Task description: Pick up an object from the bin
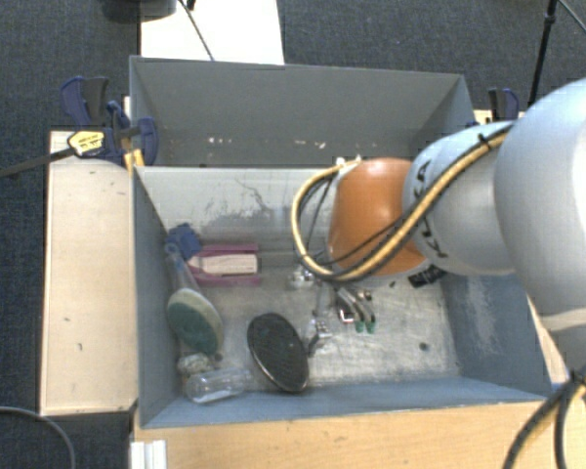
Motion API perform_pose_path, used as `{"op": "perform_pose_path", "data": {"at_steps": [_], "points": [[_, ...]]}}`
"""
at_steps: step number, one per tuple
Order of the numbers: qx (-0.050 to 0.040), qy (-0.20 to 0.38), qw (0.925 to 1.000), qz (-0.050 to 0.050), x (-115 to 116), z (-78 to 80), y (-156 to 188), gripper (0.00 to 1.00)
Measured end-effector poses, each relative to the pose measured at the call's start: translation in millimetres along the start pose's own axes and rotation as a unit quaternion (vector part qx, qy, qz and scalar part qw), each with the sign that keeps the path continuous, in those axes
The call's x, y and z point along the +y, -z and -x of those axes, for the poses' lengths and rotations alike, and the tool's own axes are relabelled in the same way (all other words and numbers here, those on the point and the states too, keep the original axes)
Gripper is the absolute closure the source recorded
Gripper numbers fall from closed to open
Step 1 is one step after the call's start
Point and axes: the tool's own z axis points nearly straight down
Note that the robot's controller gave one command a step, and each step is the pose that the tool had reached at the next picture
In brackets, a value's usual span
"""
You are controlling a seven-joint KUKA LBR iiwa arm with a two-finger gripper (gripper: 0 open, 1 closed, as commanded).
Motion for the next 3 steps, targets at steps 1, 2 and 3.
{"op": "perform_pose_path", "data": {"at_steps": [1, 2, 3], "points": [[0.0017, 0.104, 0.9946, 0.0, 95, -24.1, 16, 0.0], [0.0047, 0.102, 0.9948, -0.001, 91, -24.2, 15, 1.0], [-0.0038, 0.097, 0.9953, 0.0, 88, -19.4, 173, 1.0]]}}
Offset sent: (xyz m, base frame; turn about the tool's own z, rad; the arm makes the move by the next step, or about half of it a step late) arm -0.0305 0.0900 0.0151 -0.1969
